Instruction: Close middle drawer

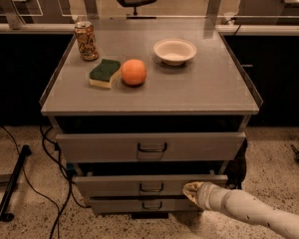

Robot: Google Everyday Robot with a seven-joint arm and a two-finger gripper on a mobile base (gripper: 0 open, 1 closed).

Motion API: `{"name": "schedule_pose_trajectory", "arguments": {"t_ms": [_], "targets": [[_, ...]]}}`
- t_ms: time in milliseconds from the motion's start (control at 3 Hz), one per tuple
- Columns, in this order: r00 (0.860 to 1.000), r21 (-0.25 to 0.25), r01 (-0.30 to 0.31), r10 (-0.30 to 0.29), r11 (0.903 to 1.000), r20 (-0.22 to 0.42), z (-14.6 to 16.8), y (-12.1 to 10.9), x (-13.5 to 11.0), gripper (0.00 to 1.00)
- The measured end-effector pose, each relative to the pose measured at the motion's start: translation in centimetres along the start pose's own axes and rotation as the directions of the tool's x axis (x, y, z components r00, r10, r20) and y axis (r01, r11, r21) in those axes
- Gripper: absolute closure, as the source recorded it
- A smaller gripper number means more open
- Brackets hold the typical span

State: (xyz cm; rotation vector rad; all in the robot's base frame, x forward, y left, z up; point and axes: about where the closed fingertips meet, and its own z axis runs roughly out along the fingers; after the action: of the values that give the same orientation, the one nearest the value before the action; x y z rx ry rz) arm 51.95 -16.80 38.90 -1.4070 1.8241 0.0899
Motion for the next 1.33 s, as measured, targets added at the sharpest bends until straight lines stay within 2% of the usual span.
{"name": "schedule_pose_trajectory", "arguments": {"t_ms": [333,667,1000,1333], "targets": [[1.0,0.035,0.0,0.0,0.9994,0.013,0.6,-2.1,-0.2,1.0],[1.0,0.05,-0.001,0.0,0.9988,0.019,0.8,-2.9,-0.4,1.0],[1.0,-0.022,-0.022,0.022,0.9995,-0.001,0.5,-2.2,-0.6,1.0],[0.996,-0.134,-0.087,0.085,0.9872,-0.022,-1.7,-0.1,-0.3,1.0]]}}
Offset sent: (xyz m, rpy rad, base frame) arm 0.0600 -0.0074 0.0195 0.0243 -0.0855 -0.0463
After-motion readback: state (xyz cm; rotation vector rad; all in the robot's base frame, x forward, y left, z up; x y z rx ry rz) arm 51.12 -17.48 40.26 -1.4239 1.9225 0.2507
